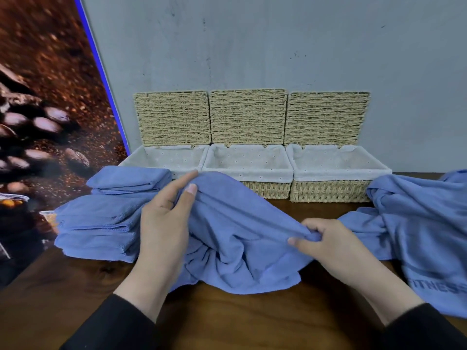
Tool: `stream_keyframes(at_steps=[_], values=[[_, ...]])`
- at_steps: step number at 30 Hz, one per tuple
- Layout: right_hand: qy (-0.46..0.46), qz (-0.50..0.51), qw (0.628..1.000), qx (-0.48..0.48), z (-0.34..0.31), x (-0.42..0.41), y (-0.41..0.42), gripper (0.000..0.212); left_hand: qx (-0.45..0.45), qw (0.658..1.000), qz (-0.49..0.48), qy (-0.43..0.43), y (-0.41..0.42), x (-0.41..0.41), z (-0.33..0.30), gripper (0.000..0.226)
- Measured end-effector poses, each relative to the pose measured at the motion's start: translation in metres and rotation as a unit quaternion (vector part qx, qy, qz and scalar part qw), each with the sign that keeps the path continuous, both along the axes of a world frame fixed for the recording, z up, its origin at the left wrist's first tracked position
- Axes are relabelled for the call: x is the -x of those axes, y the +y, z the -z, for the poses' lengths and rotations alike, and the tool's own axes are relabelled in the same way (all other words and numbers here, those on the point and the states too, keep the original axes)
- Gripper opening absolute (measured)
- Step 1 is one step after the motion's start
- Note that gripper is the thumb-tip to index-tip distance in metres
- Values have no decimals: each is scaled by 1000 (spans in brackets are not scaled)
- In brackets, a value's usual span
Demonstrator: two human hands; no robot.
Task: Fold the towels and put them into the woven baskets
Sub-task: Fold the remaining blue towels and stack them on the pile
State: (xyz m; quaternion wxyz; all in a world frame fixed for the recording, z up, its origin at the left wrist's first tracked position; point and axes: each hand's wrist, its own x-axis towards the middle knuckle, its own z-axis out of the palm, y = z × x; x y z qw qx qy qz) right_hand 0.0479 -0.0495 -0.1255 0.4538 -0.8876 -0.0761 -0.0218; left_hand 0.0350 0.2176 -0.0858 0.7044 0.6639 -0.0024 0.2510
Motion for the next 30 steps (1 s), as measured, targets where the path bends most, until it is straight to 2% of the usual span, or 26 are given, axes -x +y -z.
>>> stream_keyframes(at_steps=[4,7,10,12,14,17,18,20,22,23,25,26,28,30], values=[[-100,158,978,-96,-8,-1,-3,36,6,1000,13,1,5,12,-11,29],[-140,188,948,-215,-25,10,7,37,0,1000,23,4,10,20,-22,35],[-126,179,903,-369,-45,22,15,45,-4,1000,17,-13,17,24,-38,34],[-115,164,898,-391,-56,26,14,37,-9,999,18,-27,22,26,-48,31],[-131,138,933,-305,-64,30,8,21,-38,999,14,-28,24,31,-55,27],[-122,66,988,-72,-60,39,-6,7,-140,990,25,20,31,36,-51,28],[-108,57,992,12,-55,41,-13,10,-183,982,21,46,34,35,-45,32],[-63,86,981,162,-42,39,-31,33,-249,963,2,101,42,35,-33,40],[-8,112,962,250,-43,42,-46,35,-290,948,-8,128,48,34,-28,42],[14,118,967,224,-50,46,-48,35,-304,943,-5,135,48,33,-30,40],[24,141,989,24,-66,48,-37,42,-306,943,10,132,44,26,-40,34],[17,155,984,-88,-76,44,-31,43,-292,949,15,120,39,19,-49,33],[0,163,956,-244,-98,22,-17,35,-245,966,1,79,30,-4,-76,31],[-32,141,938,-315,-117,-17,-5,23,-199,980,-14,29,25,-42,-108,31]])
